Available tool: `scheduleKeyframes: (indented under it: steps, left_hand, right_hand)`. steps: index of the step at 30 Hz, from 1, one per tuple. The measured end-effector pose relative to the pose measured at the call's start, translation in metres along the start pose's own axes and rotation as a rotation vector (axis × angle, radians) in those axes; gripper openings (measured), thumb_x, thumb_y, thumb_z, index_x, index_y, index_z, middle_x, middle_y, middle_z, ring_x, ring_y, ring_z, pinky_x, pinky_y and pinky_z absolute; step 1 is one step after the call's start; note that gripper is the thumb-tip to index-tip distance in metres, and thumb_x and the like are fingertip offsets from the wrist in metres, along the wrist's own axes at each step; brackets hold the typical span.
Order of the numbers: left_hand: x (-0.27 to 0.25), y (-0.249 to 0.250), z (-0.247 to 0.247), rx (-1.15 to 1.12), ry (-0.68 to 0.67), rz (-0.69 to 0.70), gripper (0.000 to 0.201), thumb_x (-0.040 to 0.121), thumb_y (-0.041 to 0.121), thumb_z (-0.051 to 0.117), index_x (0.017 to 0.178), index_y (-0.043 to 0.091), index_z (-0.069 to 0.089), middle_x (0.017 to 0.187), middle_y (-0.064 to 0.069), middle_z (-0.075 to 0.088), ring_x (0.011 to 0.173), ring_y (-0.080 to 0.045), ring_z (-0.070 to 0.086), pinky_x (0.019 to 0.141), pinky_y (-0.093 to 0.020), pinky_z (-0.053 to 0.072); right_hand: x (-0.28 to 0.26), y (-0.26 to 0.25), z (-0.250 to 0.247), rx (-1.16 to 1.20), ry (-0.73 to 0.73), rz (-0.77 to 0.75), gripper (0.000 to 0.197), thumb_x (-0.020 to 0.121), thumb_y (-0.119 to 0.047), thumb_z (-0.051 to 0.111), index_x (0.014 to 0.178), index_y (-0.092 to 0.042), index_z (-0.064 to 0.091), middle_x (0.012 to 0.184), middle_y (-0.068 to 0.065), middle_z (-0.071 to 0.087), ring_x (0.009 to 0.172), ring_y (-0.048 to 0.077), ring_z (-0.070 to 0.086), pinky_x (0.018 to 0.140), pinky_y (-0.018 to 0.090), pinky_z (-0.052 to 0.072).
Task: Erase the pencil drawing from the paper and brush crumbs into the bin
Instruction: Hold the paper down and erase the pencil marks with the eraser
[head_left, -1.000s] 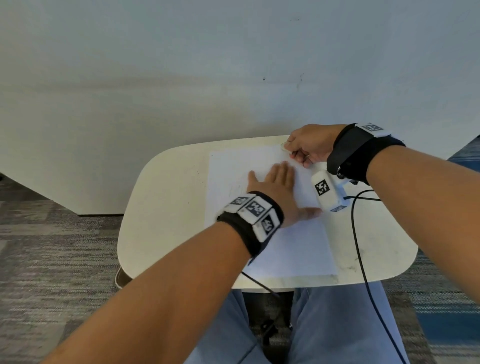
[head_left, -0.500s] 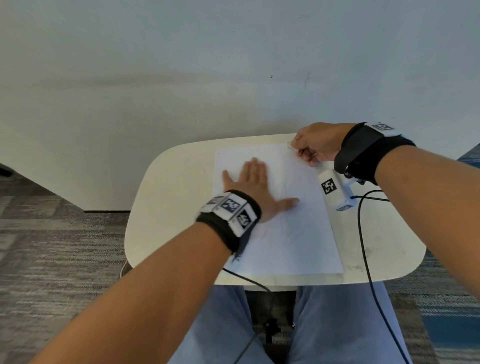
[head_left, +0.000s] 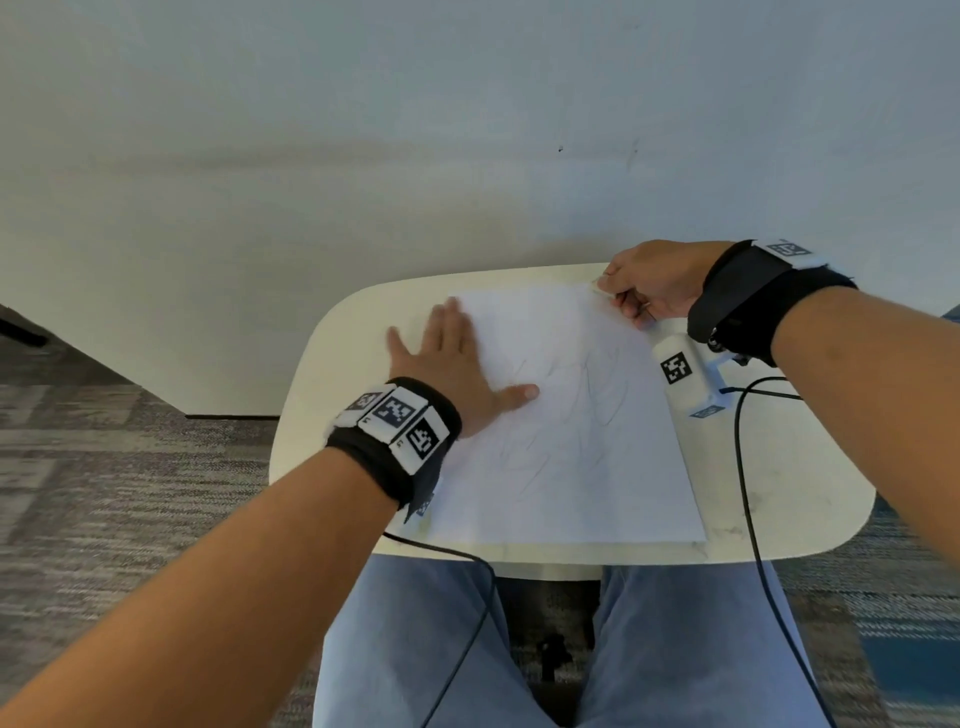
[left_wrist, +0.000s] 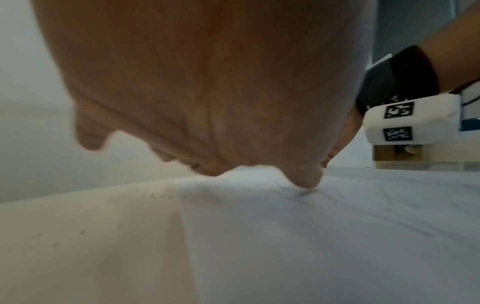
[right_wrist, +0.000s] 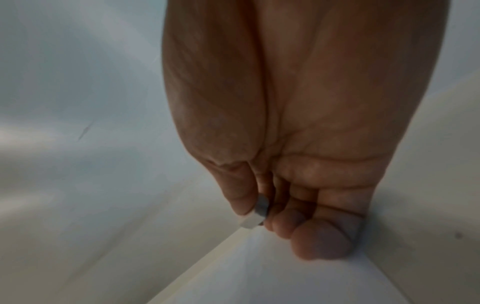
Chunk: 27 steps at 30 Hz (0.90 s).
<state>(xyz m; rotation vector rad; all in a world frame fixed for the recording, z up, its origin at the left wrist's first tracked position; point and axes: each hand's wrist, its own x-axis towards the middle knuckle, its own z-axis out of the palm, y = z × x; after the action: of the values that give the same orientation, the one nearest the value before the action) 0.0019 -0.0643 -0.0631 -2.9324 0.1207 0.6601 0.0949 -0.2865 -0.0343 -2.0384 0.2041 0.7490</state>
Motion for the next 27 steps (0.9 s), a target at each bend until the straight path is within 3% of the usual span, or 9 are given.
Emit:
scheduleKeyframes:
  steps: [3,5,7,12,14,17,22,24,27]
  left_hand:
    - [0.003,0.026,-0.005,-0.026,0.04,0.318,0.098,0.082,0.085,0.015,0.155,0.028,-0.015,0.161,0.005,-0.026,0.15,-0.013,-0.015,0.118,-0.059,-0.002]
    - [0.007,0.046,-0.005,-0.047,0.007,0.376,0.095,0.083,0.085,0.015,0.155,0.03,-0.014,0.162,0.007,-0.022,0.15,-0.012,-0.013,0.117,-0.059,-0.003]
    - [0.009,0.051,-0.006,-0.053,-0.033,0.288,0.102,0.081,0.087,0.016,0.155,0.025,-0.015,0.162,0.004,-0.021,0.15,-0.013,-0.013,0.117,-0.06,-0.006]
    - [0.005,0.025,-0.013,0.027,-0.163,-0.196,0.13,0.068,0.097,0.015,0.155,0.003,-0.01,0.164,-0.013,-0.009,0.151,-0.028,-0.007,0.115,-0.063,-0.007]
    - [0.008,0.024,-0.016,-0.002,-0.098,-0.105,0.125,0.071,0.095,0.016,0.155,0.006,-0.01,0.164,-0.01,-0.012,0.151,-0.025,-0.008,0.116,-0.063,-0.005]
    - [0.009,0.033,-0.016,-0.036,-0.035,0.206,0.108,0.08,0.088,0.018,0.156,0.018,-0.013,0.163,0.001,-0.019,0.151,-0.016,-0.011,0.118,-0.059,-0.003]
    - [0.006,0.004,-0.016,0.06,-0.159,-0.168,0.121,0.074,0.093,0.014,0.156,0.007,-0.006,0.164,-0.009,-0.011,0.151,-0.023,-0.013,0.114,-0.065,-0.006]
    - [-0.001,-0.012,-0.013,0.048,-0.094,-0.118,0.119,0.075,0.092,0.018,0.156,0.007,-0.005,0.164,-0.008,-0.013,0.151,-0.022,-0.014,0.116,-0.063,-0.003]
    - [-0.007,-0.021,-0.004,-0.026,-0.011,0.116,0.114,0.08,0.085,0.037,0.156,0.014,-0.009,0.164,0.0,-0.019,0.151,-0.015,-0.012,0.119,-0.058,0.002]
  right_hand:
    - [-0.001,-0.001,0.002,0.002,-0.001,-0.004,0.019,0.102,-0.012,0.046,0.083,-0.01,0.046,0.073,0.007,0.04,0.057,0.017,0.035,0.052,0.03,0.036]
    - [-0.002,-0.001,0.002,0.0,0.001,-0.011,0.019,0.102,-0.012,0.045,0.083,-0.011,0.045,0.073,0.007,0.04,0.057,0.016,0.035,0.052,0.03,0.035]
    - [-0.001,-0.001,0.002,-0.004,0.0,-0.014,0.019,0.102,-0.011,0.045,0.083,-0.01,0.046,0.073,0.007,0.04,0.057,0.016,0.036,0.052,0.03,0.036]
    - [0.001,0.001,0.0,0.0,-0.006,-0.016,0.019,0.102,-0.011,0.046,0.083,-0.01,0.046,0.073,0.007,0.04,0.058,0.017,0.035,0.053,0.03,0.036]
    - [0.002,0.001,0.0,0.0,-0.011,-0.018,0.019,0.102,-0.011,0.046,0.082,-0.01,0.046,0.073,0.007,0.039,0.058,0.017,0.035,0.053,0.03,0.036]
    - [0.004,0.003,0.0,0.005,-0.005,-0.026,0.018,0.101,-0.011,0.047,0.083,-0.01,0.046,0.073,0.007,0.04,0.058,0.017,0.036,0.053,0.03,0.037]
    - [0.005,0.005,-0.001,-0.019,0.005,-0.045,0.019,0.102,-0.012,0.047,0.083,-0.011,0.046,0.074,0.006,0.04,0.058,0.016,0.036,0.053,0.029,0.038]
    - [0.005,0.004,-0.001,-0.076,0.002,-0.055,0.02,0.101,-0.012,0.047,0.082,-0.01,0.046,0.072,0.007,0.039,0.058,0.017,0.036,0.053,0.03,0.039]
    - [0.004,-0.002,0.005,-0.231,0.024,-0.107,0.014,0.099,-0.015,0.053,0.087,-0.008,0.052,0.073,0.009,0.046,0.061,0.02,0.043,0.054,0.032,0.043]
